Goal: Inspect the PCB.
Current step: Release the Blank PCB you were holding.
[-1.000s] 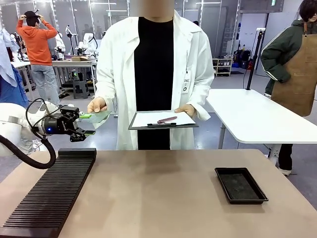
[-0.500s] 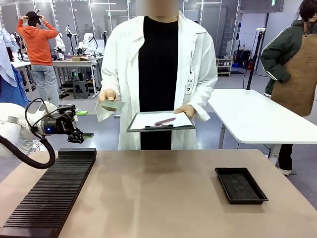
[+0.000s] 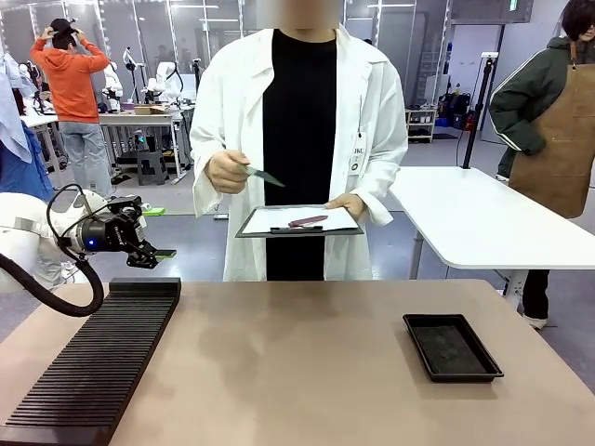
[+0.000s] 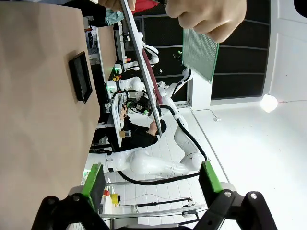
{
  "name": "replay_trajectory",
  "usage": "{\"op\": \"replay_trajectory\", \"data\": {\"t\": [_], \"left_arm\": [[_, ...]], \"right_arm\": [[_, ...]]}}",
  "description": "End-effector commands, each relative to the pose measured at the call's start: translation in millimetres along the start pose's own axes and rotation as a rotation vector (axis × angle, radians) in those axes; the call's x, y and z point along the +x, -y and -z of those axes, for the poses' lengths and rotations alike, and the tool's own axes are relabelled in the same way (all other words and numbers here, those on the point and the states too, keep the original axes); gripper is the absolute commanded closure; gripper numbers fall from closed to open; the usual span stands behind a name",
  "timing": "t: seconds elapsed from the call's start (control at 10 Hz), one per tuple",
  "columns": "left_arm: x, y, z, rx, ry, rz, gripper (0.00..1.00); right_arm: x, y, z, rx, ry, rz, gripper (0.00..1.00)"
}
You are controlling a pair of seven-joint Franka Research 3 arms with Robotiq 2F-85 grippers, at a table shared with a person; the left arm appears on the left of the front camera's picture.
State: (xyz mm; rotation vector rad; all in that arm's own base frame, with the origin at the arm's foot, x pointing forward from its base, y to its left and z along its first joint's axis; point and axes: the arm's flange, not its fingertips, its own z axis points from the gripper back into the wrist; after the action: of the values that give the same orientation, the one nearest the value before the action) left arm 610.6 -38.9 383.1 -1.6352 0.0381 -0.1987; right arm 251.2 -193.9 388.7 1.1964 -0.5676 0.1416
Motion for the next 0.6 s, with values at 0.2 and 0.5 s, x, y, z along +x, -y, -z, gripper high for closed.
{"op": "replay_trajectory", "data": {"t": [0.2, 0.5], "left_arm": [[0.3, -0.1, 0.7, 0.002, 0.0, 0.0, 0.0], [0.3, -0.1, 0.7, 0.002, 0.0, 0.0, 0.0]], "right_arm": [[1.9, -1.2, 0.2, 0.012, 0.016, -0.008, 0.0], [1.9, -1.2, 0.2, 0.012, 0.016, -0.008, 0.0]]}}
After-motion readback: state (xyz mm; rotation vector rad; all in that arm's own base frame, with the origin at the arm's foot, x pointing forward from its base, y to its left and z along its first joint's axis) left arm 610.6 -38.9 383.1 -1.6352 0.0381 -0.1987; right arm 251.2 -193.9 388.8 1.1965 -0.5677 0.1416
